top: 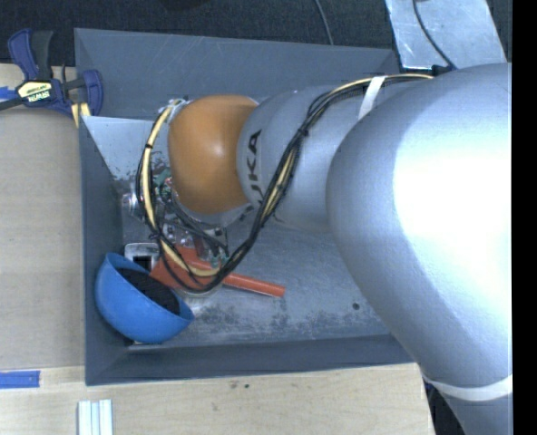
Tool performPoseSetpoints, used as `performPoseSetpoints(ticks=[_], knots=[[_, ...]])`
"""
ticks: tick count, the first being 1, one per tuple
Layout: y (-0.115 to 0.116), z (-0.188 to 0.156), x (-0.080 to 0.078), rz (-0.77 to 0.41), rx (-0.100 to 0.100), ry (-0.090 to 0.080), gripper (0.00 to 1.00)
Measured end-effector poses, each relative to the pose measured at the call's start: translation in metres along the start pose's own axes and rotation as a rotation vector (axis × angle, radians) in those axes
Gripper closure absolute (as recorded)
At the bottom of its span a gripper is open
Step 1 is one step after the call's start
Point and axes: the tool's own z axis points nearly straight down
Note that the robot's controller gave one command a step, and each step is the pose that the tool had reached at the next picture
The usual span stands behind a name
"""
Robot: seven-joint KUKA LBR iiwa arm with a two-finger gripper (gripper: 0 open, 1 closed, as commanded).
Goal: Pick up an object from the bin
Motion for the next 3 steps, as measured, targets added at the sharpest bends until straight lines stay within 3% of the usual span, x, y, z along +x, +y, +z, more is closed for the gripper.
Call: performPoseSetpoints(ticks=[1,2,3], knots=[[0.0,0.0,0.0,0.001,0.0,0.0,1.0],[-0.01,-0.093,-0.003,-0.021,0.0,-0.002,1.0],[-0.008,-0.207,0.001,-0.017,-0.001,0.002,1.0]])
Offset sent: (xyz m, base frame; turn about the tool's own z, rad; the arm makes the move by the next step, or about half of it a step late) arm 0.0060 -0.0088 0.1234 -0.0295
